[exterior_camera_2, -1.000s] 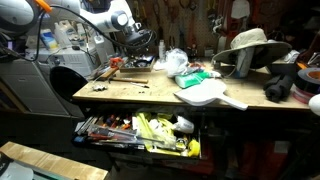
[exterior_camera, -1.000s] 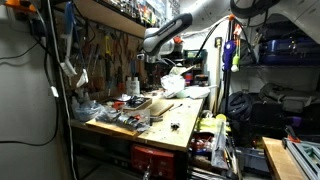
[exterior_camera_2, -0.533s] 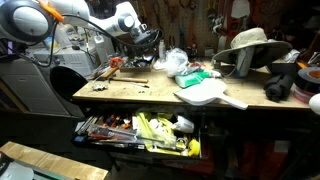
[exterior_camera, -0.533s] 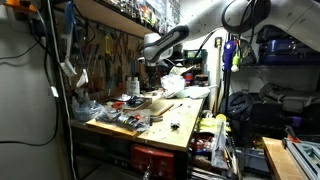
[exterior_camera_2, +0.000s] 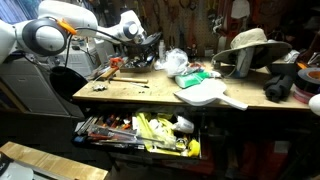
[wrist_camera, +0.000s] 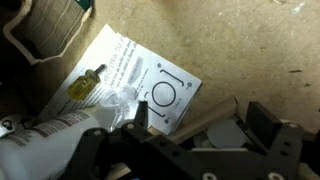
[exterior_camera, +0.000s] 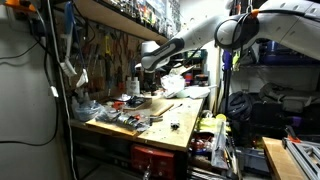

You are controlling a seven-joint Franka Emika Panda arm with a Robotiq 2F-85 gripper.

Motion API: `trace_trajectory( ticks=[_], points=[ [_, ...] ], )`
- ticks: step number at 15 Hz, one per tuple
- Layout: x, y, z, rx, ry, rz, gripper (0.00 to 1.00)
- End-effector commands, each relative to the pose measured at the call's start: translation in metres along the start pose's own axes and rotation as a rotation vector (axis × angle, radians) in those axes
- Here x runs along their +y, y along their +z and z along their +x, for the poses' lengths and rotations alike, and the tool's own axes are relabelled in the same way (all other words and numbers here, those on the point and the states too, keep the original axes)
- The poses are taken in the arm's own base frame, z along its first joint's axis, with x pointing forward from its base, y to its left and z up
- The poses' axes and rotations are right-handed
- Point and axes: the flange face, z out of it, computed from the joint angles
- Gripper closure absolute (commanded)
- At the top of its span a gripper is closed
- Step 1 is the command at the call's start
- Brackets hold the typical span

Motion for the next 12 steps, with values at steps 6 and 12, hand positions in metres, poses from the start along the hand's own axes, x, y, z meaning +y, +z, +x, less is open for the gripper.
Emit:
trace_trajectory(
  ticks=[6, 12],
  points=[
    [0.014, 0.022, 0.012, 0.003, -0.174, -0.094, 0.0],
    [0.015, 0.034, 0.022, 0.017, -0.176, -0.148, 0.0]
  ],
)
